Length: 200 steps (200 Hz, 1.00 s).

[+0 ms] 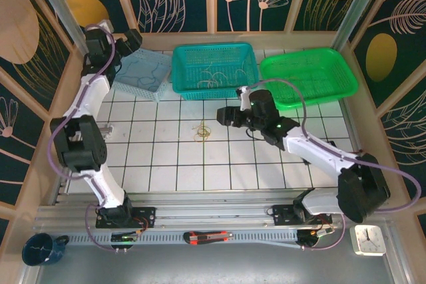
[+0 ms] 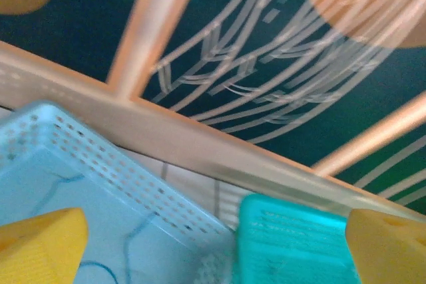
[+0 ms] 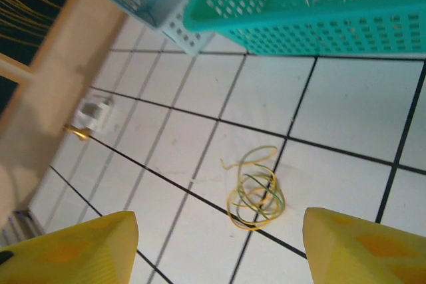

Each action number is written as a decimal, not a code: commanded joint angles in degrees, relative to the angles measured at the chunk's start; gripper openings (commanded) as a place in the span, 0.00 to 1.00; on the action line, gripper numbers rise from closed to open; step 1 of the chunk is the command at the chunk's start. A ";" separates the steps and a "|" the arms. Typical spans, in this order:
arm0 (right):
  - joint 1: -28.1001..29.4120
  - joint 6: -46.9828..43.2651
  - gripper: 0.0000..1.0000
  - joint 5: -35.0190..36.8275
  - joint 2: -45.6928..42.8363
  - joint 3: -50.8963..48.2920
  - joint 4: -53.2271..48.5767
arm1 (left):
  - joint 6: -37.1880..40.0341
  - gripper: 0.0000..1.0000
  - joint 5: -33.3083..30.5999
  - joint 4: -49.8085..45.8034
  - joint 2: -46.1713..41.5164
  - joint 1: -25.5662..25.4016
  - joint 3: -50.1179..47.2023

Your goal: Untangle the cables

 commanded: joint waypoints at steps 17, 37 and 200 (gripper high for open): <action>3.17 -5.03 0.64 5.44 8.04 3.53 -2.96 | -2.43 0.99 8.78 3.84 -10.80 -3.87 -18.69; 4.19 -8.44 0.61 7.04 12.89 5.87 -5.00 | -5.02 0.99 9.21 9.00 -18.43 -6.72 -31.98; 11.50 -12.55 0.40 9.91 35.06 30.17 -14.05 | -23.60 0.99 -11.84 19.63 -49.57 -18.22 -71.59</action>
